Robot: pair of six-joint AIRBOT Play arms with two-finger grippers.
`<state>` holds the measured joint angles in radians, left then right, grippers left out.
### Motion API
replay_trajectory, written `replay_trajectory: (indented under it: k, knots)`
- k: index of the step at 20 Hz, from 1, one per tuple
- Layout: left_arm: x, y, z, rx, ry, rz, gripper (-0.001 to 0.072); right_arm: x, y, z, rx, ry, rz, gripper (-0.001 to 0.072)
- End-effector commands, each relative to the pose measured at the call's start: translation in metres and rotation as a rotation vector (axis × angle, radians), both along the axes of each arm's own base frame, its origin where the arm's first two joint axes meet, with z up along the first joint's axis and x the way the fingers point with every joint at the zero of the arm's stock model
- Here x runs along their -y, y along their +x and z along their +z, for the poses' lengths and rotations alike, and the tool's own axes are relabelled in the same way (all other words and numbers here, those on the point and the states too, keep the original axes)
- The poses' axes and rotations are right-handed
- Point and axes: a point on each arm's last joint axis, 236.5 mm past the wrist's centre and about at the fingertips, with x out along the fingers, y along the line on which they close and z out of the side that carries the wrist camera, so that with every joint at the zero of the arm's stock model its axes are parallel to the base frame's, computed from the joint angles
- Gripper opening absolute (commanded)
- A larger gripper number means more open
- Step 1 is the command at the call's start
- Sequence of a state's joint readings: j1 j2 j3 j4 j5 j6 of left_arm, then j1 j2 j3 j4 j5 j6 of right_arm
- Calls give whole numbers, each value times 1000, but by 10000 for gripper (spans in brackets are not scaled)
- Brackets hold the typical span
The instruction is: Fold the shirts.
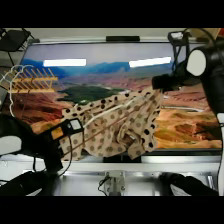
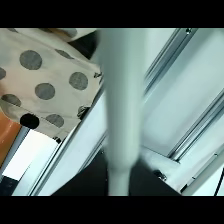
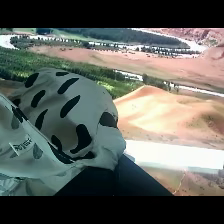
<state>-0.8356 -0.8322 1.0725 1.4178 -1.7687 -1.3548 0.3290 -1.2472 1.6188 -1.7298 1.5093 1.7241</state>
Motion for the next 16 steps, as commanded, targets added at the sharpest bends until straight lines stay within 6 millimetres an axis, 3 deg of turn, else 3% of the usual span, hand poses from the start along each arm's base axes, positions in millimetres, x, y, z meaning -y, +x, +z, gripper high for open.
replay_trajectory:
  k: [1,4,7,11,13,16]
  knots:
    - [19,-19,-20,-77,-24,-15,44,-1,-1,0,-7,16,7,75]
    - [33,-5,-46,-79,-28,56,44,-3,-11,7,-11,35,14,75]
    - [40,18,-61,-68,-24,132,44,-6,-32,26,4,72,40,75]
    - [21,22,-58,-98,16,136,43,0,-64,38,-27,61,86,75]
    - [16,21,-52,-103,22,116,44,1,-69,48,5,67,101,75]
    - [19,20,-54,-102,20,56,43,-18,-70,63,66,144,159,75]
